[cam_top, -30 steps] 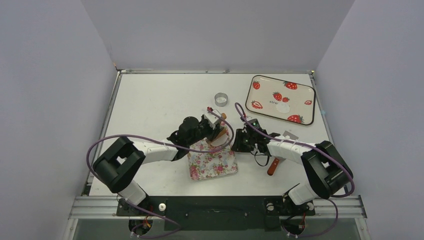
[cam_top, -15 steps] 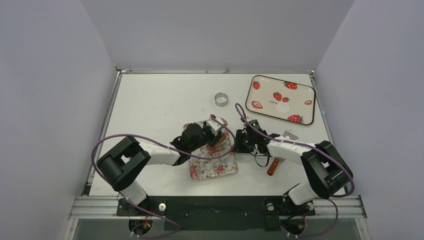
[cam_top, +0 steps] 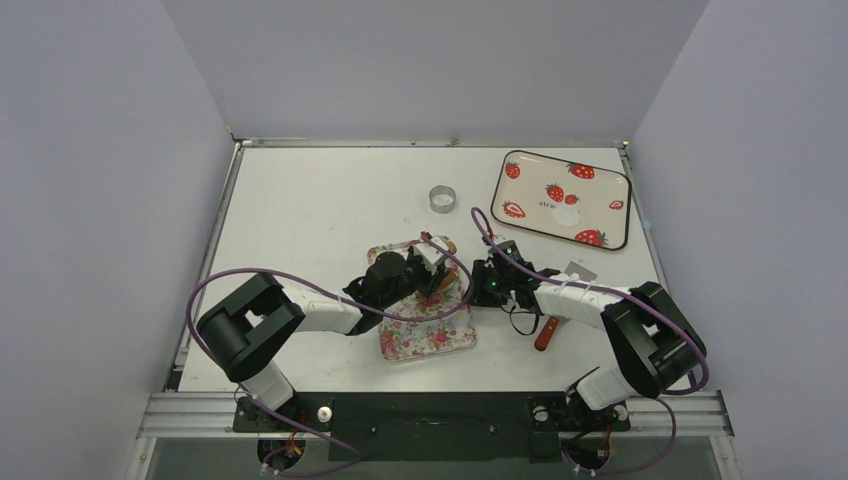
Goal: Roll out the dumpling wrappers from the dough
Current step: Flatten out the dough on the work surface.
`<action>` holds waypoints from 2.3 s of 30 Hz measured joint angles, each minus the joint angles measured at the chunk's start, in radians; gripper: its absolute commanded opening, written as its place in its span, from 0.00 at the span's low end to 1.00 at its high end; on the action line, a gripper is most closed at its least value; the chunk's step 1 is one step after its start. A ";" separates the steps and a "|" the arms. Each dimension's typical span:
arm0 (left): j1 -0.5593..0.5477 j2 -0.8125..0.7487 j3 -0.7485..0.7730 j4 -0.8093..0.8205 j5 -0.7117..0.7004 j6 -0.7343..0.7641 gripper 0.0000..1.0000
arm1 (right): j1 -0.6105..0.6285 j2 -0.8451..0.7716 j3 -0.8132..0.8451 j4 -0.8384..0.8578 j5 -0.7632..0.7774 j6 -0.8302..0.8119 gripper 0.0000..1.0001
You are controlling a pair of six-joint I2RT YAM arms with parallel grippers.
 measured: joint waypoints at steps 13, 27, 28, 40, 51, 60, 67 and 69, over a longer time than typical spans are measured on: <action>-0.012 0.007 -0.023 0.049 -0.040 -0.026 0.00 | -0.001 0.000 0.000 0.000 0.000 0.000 0.22; -0.021 0.007 -0.053 0.088 -0.048 -0.041 0.00 | -0.006 0.000 -0.001 -0.001 -0.004 0.000 0.22; -0.021 0.007 -0.053 0.088 -0.049 -0.043 0.00 | -0.006 0.000 -0.001 -0.001 -0.004 0.000 0.22; -0.044 -0.010 -0.059 0.068 -0.059 -0.092 0.00 | -0.010 0.000 -0.001 -0.001 -0.004 0.000 0.22; -0.047 -0.048 -0.063 0.011 -0.055 -0.126 0.00 | -0.013 0.000 -0.002 0.000 -0.011 0.000 0.17; -0.042 -0.106 -0.020 -0.146 -0.029 -0.085 0.00 | -0.011 0.008 -0.002 0.001 -0.010 -0.008 0.16; -0.028 -0.124 0.008 -0.183 -0.021 -0.036 0.00 | 0.023 0.006 0.006 -0.010 0.026 -0.028 0.18; -0.018 -0.124 0.013 -0.183 -0.018 -0.024 0.00 | 0.033 0.004 0.007 -0.011 0.041 -0.032 0.18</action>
